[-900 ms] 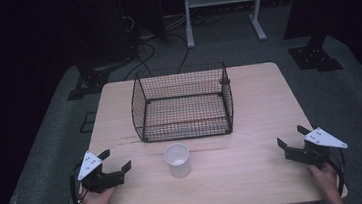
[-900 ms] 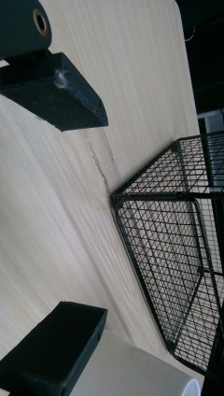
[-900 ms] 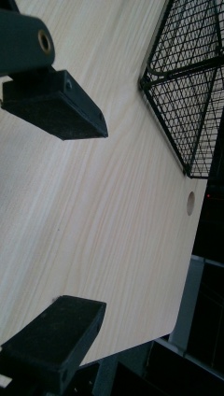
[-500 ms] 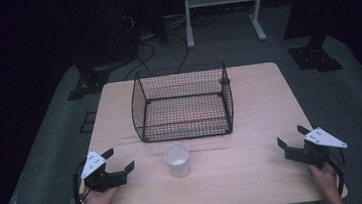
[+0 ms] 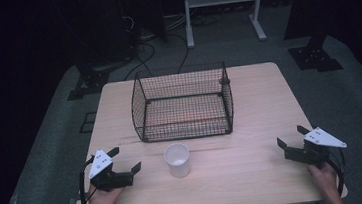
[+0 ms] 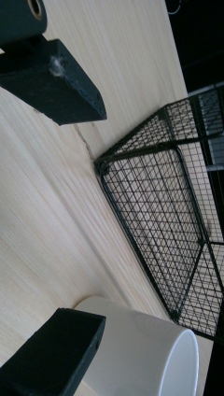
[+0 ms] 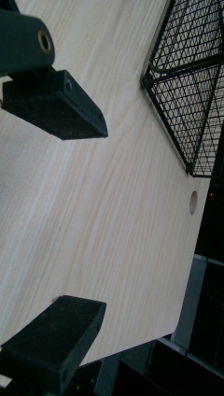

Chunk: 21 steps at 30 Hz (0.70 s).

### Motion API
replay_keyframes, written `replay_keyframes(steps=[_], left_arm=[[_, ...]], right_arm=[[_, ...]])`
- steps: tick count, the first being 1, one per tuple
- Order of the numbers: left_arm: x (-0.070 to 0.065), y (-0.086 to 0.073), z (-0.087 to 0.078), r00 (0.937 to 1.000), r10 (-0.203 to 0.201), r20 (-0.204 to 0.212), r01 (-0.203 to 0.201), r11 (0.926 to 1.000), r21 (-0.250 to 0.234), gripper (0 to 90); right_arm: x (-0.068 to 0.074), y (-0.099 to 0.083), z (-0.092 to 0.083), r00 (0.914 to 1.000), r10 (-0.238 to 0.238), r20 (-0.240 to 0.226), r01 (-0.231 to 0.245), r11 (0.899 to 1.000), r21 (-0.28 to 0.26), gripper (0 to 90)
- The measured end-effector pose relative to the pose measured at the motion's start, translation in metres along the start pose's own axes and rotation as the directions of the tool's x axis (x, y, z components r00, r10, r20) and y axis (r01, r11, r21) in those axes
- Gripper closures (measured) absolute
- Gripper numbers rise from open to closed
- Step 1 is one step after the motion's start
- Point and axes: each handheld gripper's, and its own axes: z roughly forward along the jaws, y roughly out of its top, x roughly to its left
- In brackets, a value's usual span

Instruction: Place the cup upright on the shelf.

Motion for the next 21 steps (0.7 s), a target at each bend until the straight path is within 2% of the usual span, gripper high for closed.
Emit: replay_keyframes(steps=[8, 9, 12, 13, 21], left_arm=[[-0.005, 0.004, 0.002, 0.9989, 0.021, 0.041, -0.021, 0.9998, -0.001, 2.6], [-0.007, 0.005, 0.003, 0.9980, 0.024, 0.059, -0.024, 0.9997, 0.001, 2.6], [-0.010, 0.007, 0.003, 0.9966, 0.034, 0.076, -0.034, 0.9994, 0.001, 2.6], [-0.012, 0.009, 0.004, 0.9945, 0.040, 0.097, -0.040, 0.9992, -0.001, 2.6], [-0.022, 0.016, 0.007, 0.9851, 0.075, 0.155, -0.076, 0.9971, 0.005, 2.6]], right_arm=[[0.000, 0.000, 0.000, 1.0000, 0.001, 0.001, -0.001, 1.000, 0.001, 13.0], [0.000, 0.000, 0.000, 1.0000, 0.001, 0.001, -0.001, 1.000, 0.001, 13.1], [0.000, 0.000, 0.000, 1.0000, 0.000, 0.001, 0.000, 1.000, 0.002, 13.1], [0.000, 0.000, 0.000, 1.0000, 0.000, 0.001, 0.000, 1.000, 0.003, 13.0], [0.000, 0.000, 0.001, 1.0000, 0.001, 0.003, -0.001, 1.000, 0.005, 13.1]])
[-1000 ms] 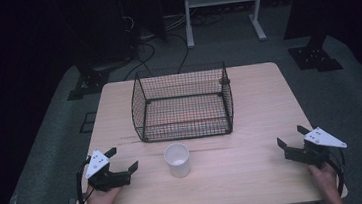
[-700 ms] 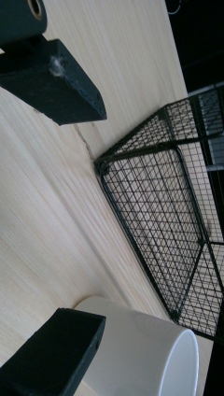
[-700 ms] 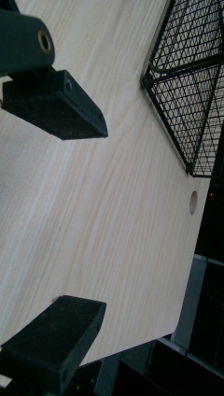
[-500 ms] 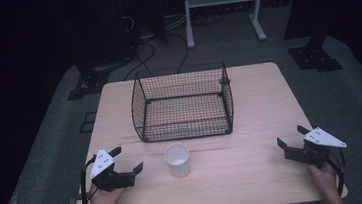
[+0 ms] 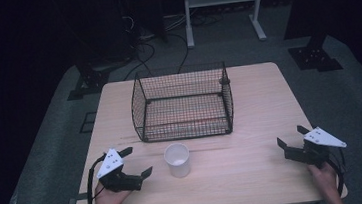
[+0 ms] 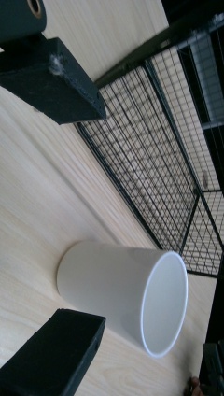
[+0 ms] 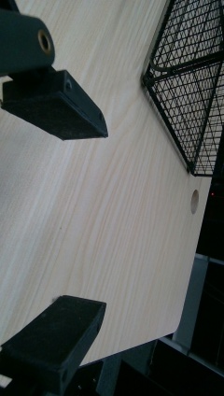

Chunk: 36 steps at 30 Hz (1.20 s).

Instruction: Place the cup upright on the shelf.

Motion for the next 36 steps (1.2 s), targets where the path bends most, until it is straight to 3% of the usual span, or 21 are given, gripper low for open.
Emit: replay_keyframes(steps=[6, 20, 36], left_arm=[[-0.007, 0.005, 0.010, 0.9988, 0.025, 0.043, -0.026, 0.9994, 0.023, 2.5], [-0.015, 0.017, 0.013, 0.9945, 0.050, 0.092, -0.050, 0.9987, 0.007, 2.5], [-0.031, 0.030, 0.022, 0.9864, 0.099, 0.131, -0.106, 0.9930, 0.051, 1.9]], right_arm=[[0.000, 0.000, 0.000, 1.0000, 0.000, 0.001, 0.000, 1.000, 0.004, 13.1], [0.000, 0.000, 0.000, 1.0000, -0.001, 0.003, 0.001, 1.000, 0.003, 13.1], [0.001, 0.000, 0.000, 1.0000, -0.008, 0.002, 0.008, 1.000, 0.002, 13.1]])
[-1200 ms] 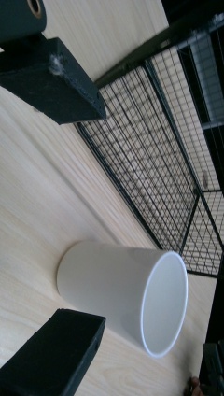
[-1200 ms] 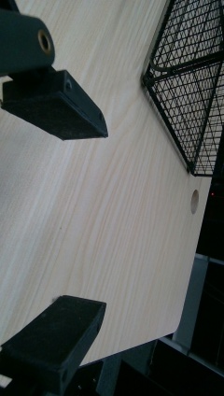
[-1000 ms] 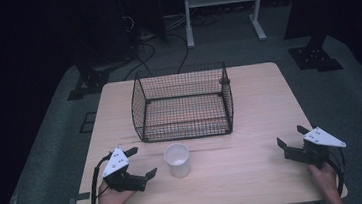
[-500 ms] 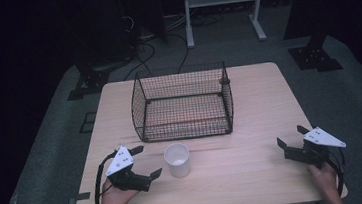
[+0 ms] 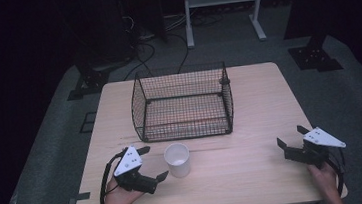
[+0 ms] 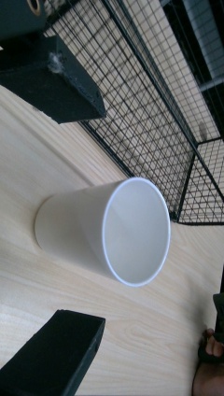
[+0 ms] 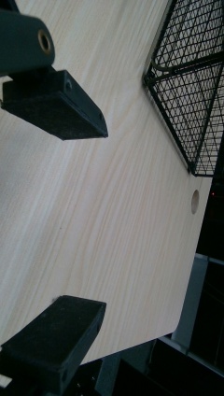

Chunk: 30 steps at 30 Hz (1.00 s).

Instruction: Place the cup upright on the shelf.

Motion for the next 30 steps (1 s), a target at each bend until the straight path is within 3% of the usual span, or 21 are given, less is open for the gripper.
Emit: replay_keyframes(steps=[21, 30], left_arm=[[-0.005, 0.006, 0.028, 0.9978, 0.011, 0.066, -0.017, 0.9965, 0.082, 2.0], [-0.003, 0.008, 0.041, 0.9973, 0.007, 0.073, -0.016, 0.9932, 0.115, 1.9]], right_arm=[[0.000, 0.000, 0.000, 1.0000, -0.005, -0.001, 0.005, 1.000, -0.001, 13.0], [0.000, 0.000, 0.000, 1.0000, -0.006, -0.002, 0.006, 1.000, -0.002, 13.1]])
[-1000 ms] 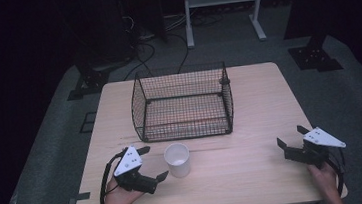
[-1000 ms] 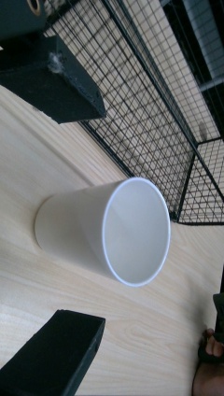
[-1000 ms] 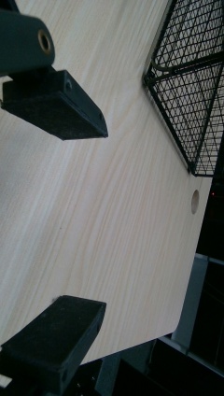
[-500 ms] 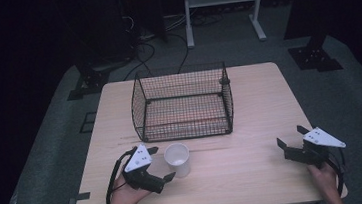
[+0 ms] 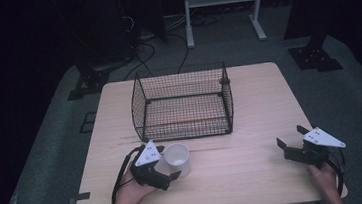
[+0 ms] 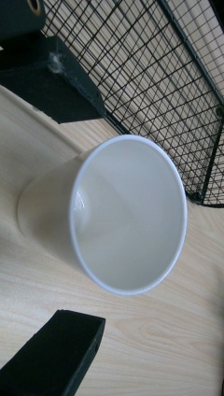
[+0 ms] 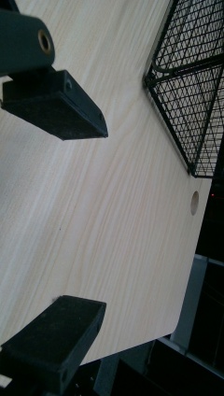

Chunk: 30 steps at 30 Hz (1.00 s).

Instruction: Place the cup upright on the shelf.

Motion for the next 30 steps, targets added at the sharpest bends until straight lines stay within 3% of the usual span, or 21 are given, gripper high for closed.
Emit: replay_keyframes(steps=[25, 30], left_arm=[[0.006, 0.005, 0.030, 0.9997, -0.002, 0.026, 0.000, 0.9966, 0.083, 2.2], [0.008, 0.005, 0.033, 0.9991, -0.003, 0.043, -0.001, 0.9964, 0.085, 8.3]], right_arm=[[0.000, 0.000, 0.000, 1.0000, 0.001, -0.004, -0.001, 1.000, -0.004, 13.0], [0.000, 0.000, 0.000, 1.0000, 0.000, -0.006, 0.000, 1.000, -0.005, 13.1]])
